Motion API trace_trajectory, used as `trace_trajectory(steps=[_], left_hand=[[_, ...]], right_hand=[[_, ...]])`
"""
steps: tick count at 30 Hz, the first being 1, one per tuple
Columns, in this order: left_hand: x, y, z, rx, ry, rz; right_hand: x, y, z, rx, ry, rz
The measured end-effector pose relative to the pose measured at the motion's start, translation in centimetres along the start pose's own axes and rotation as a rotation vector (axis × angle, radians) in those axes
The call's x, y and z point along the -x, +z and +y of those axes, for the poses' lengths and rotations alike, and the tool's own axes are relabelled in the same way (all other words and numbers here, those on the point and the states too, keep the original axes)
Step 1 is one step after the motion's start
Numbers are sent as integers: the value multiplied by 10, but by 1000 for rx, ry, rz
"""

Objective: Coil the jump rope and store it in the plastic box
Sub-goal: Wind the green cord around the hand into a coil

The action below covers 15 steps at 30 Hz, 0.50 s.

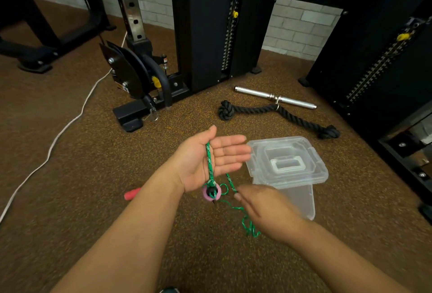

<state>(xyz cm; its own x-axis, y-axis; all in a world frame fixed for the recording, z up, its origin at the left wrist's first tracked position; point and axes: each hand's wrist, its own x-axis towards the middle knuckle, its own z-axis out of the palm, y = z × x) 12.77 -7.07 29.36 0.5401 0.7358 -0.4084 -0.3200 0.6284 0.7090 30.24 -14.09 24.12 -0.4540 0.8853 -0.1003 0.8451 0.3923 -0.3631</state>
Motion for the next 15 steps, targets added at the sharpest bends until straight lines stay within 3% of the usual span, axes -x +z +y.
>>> trace_trajectory(steps=[5, 9, 15], left_hand=[[-6, -4, -6, -70, 23, 92], [-9, -1, -13, -305, 23, 114], [-4, 0, -17, -690, 10, 111]], right_hand=[[3, -9, -25, -8, -132, 70], [2, -19, -36, -24, -207, 132], [0, -44, -43, -277, -168, 173]])
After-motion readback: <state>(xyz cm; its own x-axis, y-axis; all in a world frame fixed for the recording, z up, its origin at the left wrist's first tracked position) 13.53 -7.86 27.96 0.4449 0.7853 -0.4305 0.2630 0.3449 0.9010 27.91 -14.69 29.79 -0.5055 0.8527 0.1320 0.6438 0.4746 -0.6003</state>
